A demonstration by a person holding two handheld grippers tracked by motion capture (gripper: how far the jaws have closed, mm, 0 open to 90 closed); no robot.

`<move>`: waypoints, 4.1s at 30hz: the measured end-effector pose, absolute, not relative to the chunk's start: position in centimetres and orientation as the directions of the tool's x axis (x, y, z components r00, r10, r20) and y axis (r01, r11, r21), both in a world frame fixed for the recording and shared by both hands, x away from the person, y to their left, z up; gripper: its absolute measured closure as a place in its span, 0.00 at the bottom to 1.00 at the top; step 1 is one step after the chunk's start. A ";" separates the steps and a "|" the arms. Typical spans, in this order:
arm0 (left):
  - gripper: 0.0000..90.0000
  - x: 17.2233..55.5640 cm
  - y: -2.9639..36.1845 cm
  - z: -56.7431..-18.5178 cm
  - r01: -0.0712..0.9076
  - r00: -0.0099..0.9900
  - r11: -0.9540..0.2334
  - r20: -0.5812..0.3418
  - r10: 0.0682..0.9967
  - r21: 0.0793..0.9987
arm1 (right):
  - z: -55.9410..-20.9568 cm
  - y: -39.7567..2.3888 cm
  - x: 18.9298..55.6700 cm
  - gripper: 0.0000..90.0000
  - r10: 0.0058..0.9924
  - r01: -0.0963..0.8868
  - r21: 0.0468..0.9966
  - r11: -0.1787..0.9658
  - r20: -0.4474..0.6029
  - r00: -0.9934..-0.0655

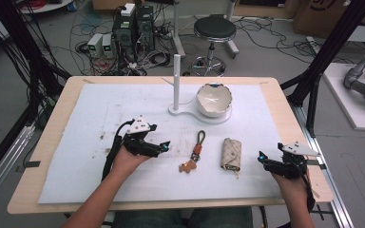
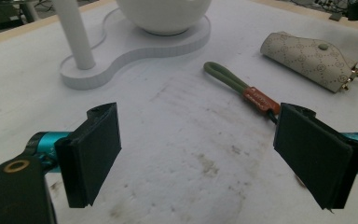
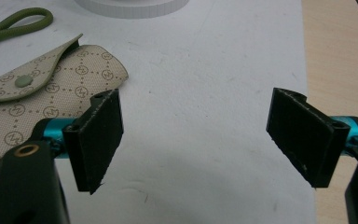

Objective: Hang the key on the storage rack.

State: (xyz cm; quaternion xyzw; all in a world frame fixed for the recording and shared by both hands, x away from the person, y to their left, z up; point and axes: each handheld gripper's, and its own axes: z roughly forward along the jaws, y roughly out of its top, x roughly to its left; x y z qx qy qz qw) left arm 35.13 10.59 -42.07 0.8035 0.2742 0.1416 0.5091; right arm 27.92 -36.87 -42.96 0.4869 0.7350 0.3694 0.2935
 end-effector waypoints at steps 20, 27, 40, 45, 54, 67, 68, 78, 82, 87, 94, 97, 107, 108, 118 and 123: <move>0.16 36.0 2.0 -43.7 0.329 0.849 -0.447 -0.053 0.526 0.832 | -43.0 -37.1 27.4 0.21 0.930 0.495 0.826 0.269 -0.089 -0.357; 0.18 36.5 0.5 -43.8 0.363 0.826 -0.447 -0.061 0.560 0.818 | -43.1 -37.2 27.3 0.21 0.931 0.498 0.826 0.266 -0.087 -0.354; 0.36 36.2 -2.3 -45.3 0.375 0.814 -0.536 0.008 0.581 0.756 | -43.2 -37.2 27.6 0.21 0.929 0.496 0.827 0.264 -0.081 -0.360; 0.53 35.5 -2.2 -45.3 0.342 0.830 -0.541 0.023 0.557 0.768 | -43.2 -37.2 27.6 0.21 0.929 0.499 0.825 0.265 -0.081 -0.360; 0.62 35.5 -2.1 -45.3 0.356 0.824 -0.526 0.006 0.567 0.773 | -43.3 -37.2 27.5 0.21 0.930 0.501 0.824 0.265 -0.081 -0.359; 0.76 35.9 -1.5 -45.2 0.375 0.825 -0.495 -0.038 0.564 0.784 | -43.3 -37.0 27.6 0.21 0.926 0.504 0.819 0.276 -0.085 -0.368; 0.76 35.9 -1.4 -45.2 0.368 0.828 -0.499 -0.033 0.559 0.784 | -43.3 -37.0 27.6 0.21 0.926 0.504 0.819 0.276 -0.085 -0.368; 0.78 35.8 -0.1 -44.1 0.348 0.830 -0.471 -0.033 0.556 0.811 | -43.3 -36.7 27.7 0.21 0.923 0.496 0.821 0.282 -0.092 -0.373; 0.78 35.8 0.4 -43.1 0.339 0.832 -0.458 -0.035 0.553 0.822 | -43.3 -36.7 27.7 0.21 0.923 0.494 0.822 0.283 -0.092 -0.374; 0.78 35.9 1.5 -41.4 0.323 0.820 -0.433 -0.021 0.572 0.842 | -43.3 -36.6 27.7 0.21 0.922 0.494 0.822 0.282 -0.091 -0.376; 0.78 36.3 3.8 -38.5 0.296 0.793 -0.394 0.006 0.609 0.870 | -43.3 -36.4 27.8 0.21 0.921 0.494 0.822 0.282 -0.088 -0.380; 0.79 36.4 4.4 -37.8 0.290 0.788 -0.392 0.015 0.616 0.873 | -43.3 -36.4 27.8 0.21 0.920 0.494 0.823 0.282 -0.086 -0.381; 0.78 36.7 6.9 -34.8 0.259 0.756 -0.366 0.048 0.652 0.894 | -43.2 -36.0 28.1 0.21 0.916 0.491 0.821 0.292 -0.093 -0.390; 0.78 36.6 6.9 -34.6 0.259 0.754 -0.362 0.047 0.656 0.896 | -43.2 -35.9 28.1 0.21 0.917 0.492 0.821 0.290 -0.090 -0.389; 0.78 38.2 8.4 -29.6 0.208 0.714 -0.345 0.099 0.694 0.915 | -43.4 -35.7 28.4 0.21 0.913 0.495 0.818 0.294 -0.087 -0.398; 0.78 39.0 8.6 -28.5 0.197 0.697 -0.341 0.113 0.708 0.919 | -43.4 -35.7 28.4 0.21 0.913 0.496 0.818 0.293 -0.085 -0.398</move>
